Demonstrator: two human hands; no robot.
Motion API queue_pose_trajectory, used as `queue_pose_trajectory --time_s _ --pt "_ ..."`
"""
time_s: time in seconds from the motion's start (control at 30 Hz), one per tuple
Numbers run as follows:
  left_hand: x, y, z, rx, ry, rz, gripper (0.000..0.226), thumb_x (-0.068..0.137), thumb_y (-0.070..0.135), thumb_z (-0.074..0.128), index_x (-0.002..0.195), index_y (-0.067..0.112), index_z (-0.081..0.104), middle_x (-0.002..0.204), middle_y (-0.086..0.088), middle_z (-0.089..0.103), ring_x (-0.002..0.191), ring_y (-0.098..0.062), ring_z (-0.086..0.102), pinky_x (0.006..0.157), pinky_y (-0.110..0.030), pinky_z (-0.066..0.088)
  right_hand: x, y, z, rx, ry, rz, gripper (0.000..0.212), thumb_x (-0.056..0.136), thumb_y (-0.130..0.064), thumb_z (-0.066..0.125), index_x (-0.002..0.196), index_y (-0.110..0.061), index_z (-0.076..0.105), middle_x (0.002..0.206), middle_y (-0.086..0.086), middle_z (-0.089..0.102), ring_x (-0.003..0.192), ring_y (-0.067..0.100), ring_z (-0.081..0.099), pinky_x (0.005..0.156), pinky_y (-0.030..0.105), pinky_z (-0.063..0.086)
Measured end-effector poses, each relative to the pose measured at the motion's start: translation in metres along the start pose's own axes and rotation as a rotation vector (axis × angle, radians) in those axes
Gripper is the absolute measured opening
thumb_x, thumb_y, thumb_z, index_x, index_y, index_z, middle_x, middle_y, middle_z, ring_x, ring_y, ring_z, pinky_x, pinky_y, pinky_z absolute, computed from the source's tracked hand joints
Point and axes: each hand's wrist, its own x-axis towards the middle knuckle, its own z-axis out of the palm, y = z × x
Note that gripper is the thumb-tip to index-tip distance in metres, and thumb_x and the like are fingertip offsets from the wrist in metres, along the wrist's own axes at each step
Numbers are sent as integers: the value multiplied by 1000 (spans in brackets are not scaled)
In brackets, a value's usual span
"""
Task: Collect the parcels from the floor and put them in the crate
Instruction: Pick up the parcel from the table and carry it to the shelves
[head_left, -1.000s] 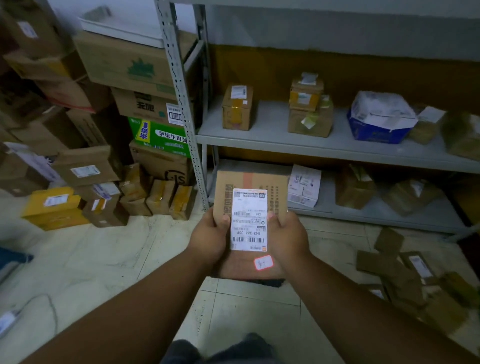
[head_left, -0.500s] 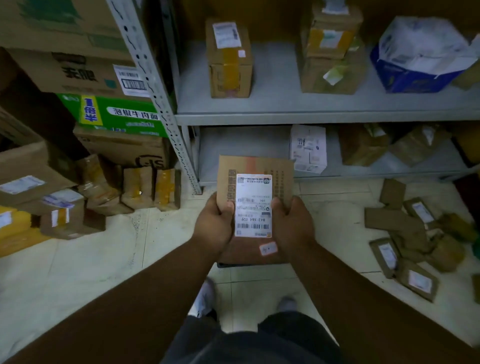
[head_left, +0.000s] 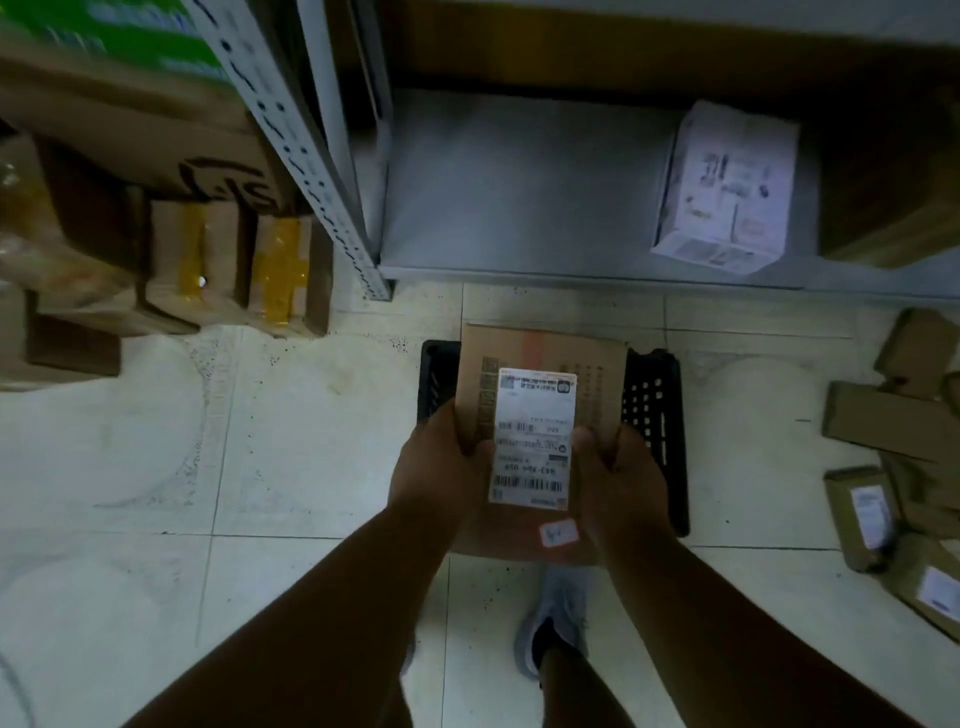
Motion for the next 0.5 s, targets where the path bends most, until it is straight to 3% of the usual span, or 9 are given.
queue_pose_trajectory --time_s 0.13,0.3,0.4,0.5 --pt "57 -47 55 -42 17 -42 50 84 31 72 126 28 43 111 9 65 100 -14 67 82 -39 60 62 54 49 -19 10 29 20 97 -36 58 110 -21 57 92 -5 67 70 4 67 46 14 51" --pt "111 -103 104 -119 2 -98 74 84 37 66 143 39 22 129 1 58 111 -21 64 81 -48 60 115 116 102 -100 -42 8 21 97 -38 56 112 -24 52 89 -11 62 70 0 64 49 16 53" --pt "132 -122 122 -63 -44 -95 88 87 37 61 149 48 1 147 -9 40 122 -28 55 88 -50 56 137 148 125 -102 -74 59 25 98 -41 54 114 -22 53 94 -6 67 74 7 69 56 25 60" --pt "155 -137 133 88 -94 -97 93 96 33 54 149 40 -22 156 -12 20 128 -34 47 97 -49 51 160 168 146 -83 -104 120 20 99 -39 53 109 -21 51 90 -5 65 68 6 67 47 18 55"
